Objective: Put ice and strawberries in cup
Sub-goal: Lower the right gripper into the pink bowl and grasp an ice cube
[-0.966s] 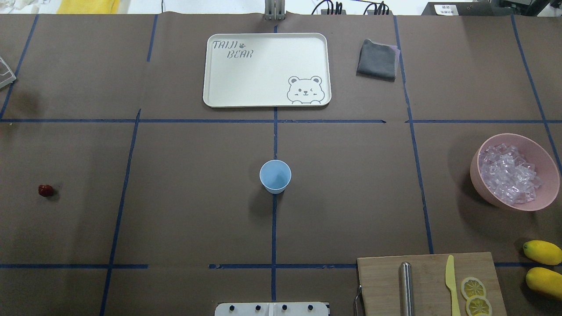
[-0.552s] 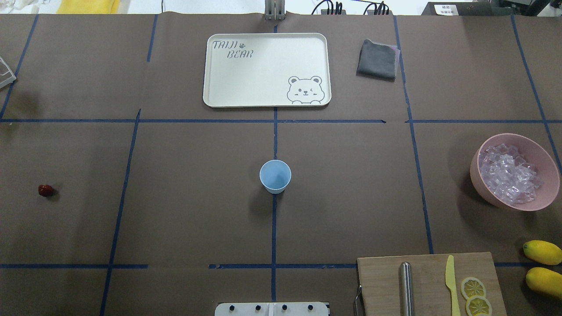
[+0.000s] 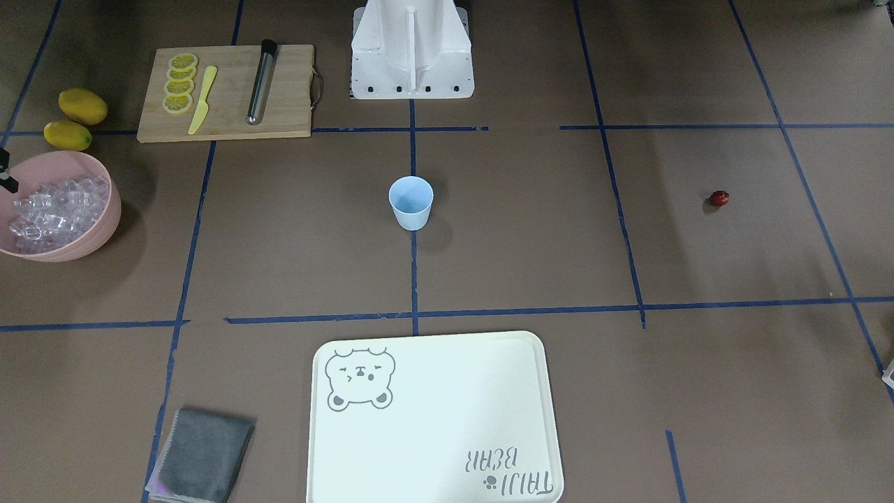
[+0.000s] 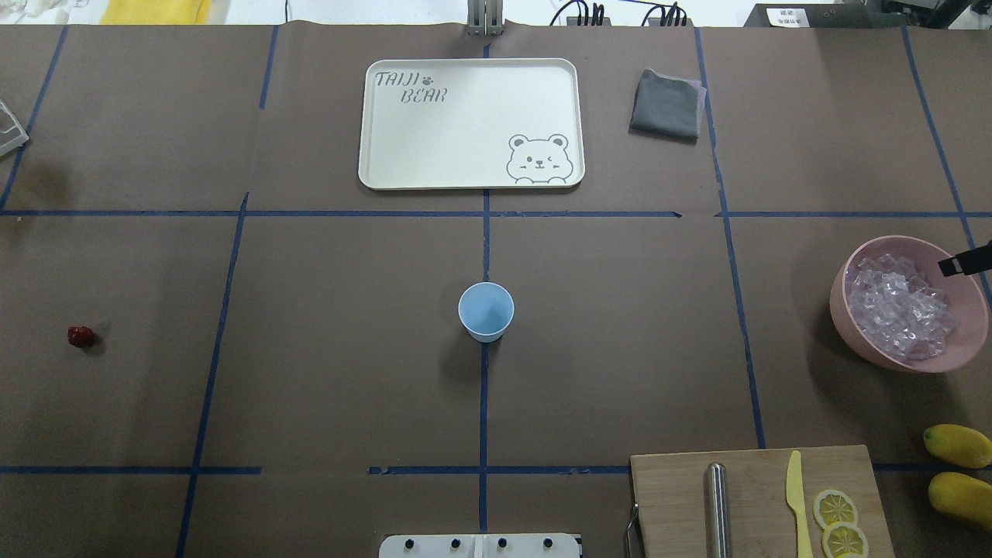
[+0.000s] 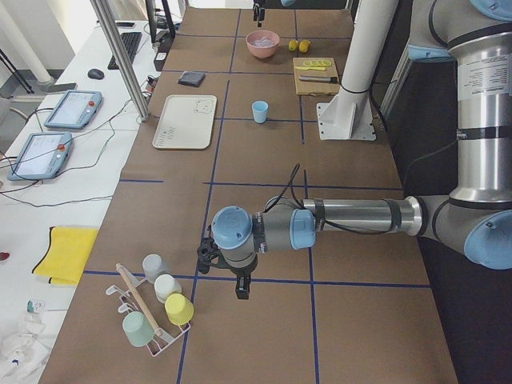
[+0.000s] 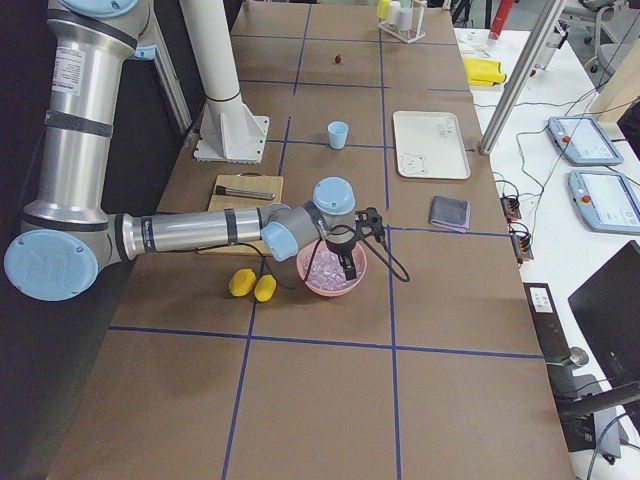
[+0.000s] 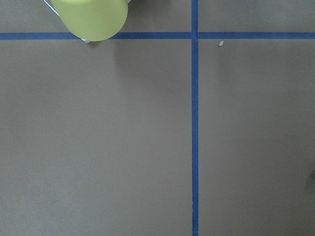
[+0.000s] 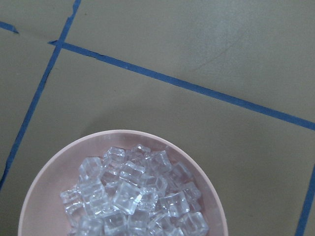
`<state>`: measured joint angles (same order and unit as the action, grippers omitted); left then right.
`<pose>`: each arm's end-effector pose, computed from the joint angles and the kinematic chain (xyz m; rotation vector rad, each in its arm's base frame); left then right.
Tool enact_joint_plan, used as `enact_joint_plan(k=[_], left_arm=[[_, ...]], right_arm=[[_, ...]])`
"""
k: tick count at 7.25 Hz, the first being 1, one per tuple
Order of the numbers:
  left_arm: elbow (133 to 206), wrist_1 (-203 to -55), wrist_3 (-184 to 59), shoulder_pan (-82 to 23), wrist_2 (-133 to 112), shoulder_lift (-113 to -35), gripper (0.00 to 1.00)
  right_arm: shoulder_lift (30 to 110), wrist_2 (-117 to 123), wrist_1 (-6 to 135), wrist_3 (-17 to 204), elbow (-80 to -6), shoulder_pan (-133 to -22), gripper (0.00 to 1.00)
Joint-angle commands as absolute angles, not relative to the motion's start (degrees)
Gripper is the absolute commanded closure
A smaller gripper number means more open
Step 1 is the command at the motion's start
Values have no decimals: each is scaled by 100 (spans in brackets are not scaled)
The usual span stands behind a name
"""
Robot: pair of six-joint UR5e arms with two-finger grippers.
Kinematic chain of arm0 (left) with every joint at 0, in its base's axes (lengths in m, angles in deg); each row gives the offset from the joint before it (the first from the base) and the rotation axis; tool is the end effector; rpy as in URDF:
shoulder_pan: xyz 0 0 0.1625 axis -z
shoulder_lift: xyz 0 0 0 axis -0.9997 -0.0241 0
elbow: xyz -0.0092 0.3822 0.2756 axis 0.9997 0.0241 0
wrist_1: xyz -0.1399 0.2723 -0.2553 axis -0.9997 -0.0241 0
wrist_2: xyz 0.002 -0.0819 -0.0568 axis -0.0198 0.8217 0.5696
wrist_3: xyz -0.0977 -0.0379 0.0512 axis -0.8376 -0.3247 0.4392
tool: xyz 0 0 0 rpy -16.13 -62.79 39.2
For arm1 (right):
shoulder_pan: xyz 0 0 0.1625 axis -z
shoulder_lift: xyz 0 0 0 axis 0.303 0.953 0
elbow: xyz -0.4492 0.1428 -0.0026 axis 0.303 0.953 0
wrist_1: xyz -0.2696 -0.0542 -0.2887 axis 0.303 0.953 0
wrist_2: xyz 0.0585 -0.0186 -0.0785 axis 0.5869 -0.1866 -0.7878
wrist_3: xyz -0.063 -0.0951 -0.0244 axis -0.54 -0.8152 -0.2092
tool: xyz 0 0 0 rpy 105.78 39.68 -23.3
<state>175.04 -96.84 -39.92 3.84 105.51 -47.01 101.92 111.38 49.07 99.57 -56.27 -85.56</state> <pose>-0.0643 -0.4046 0.7240 -0.0318 0.8396 0.0372 -0.1022 -0.4023 0.6130 0.2492 -0.8574 -0.2024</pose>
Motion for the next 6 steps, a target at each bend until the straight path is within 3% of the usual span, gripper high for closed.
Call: enact_joint_plan(k=[1,6], left_arm=[[17493,-9684,-3992,384,10551,-4692,0],[17492,-9684,-3992,384,10551,-4692,0]], right_arm=[[10358,10619,4356,10984,-5629,-7909,2],[10525,10283,4328,11076,-5532,-7626,8]])
